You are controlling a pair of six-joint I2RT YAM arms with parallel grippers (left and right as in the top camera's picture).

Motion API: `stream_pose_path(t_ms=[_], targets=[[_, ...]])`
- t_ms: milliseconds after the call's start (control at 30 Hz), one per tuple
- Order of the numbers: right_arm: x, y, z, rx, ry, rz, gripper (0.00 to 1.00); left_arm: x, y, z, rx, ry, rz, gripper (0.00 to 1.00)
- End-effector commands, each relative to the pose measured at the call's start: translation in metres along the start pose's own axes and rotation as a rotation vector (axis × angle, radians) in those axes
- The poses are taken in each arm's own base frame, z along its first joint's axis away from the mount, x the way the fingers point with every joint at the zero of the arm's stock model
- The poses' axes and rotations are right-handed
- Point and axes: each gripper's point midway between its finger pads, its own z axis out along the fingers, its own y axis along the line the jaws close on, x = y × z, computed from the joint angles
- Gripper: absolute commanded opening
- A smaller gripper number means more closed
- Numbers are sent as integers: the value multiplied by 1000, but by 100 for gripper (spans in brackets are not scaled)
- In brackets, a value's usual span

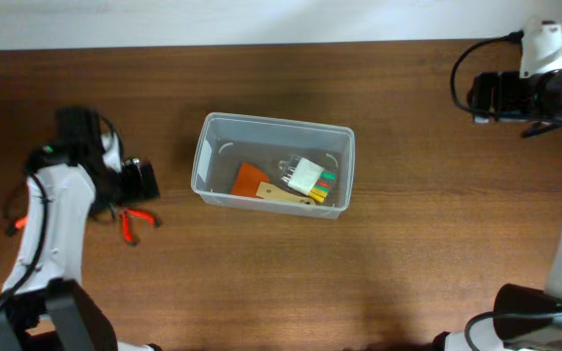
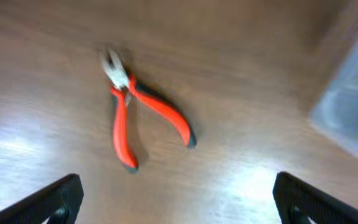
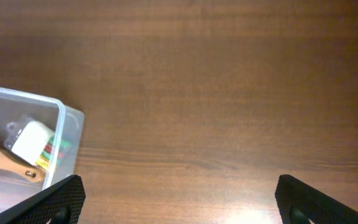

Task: Pack container
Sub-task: 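Lower the scraper into the container, open the right gripper, withdraw, then move the left gripper to the red-handled pliers and grasp them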

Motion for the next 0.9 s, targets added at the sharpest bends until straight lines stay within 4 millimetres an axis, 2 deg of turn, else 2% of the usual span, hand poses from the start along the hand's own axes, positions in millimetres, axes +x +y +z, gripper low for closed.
stream_pose_path(t_ms=[0,100,267,467,667,867], targets=[[13,2,20,-28,61,24,99,28,15,31,-11,58,-59,100],[16,2,28,-33,83,27,99,35,33,45,-21,52,-47,100],[16,1,33,-35,91,28,99,29,45,47,-17,26,68,100],[16,0,35,-35,92,24,98,9,47,50,-20,-49,79,99],[16,0,35,-35,92,21,99,16,49,78,-19,25,84,99],[16,0,35,-35,93,21,99,13,52,88,-34,28,83,100]])
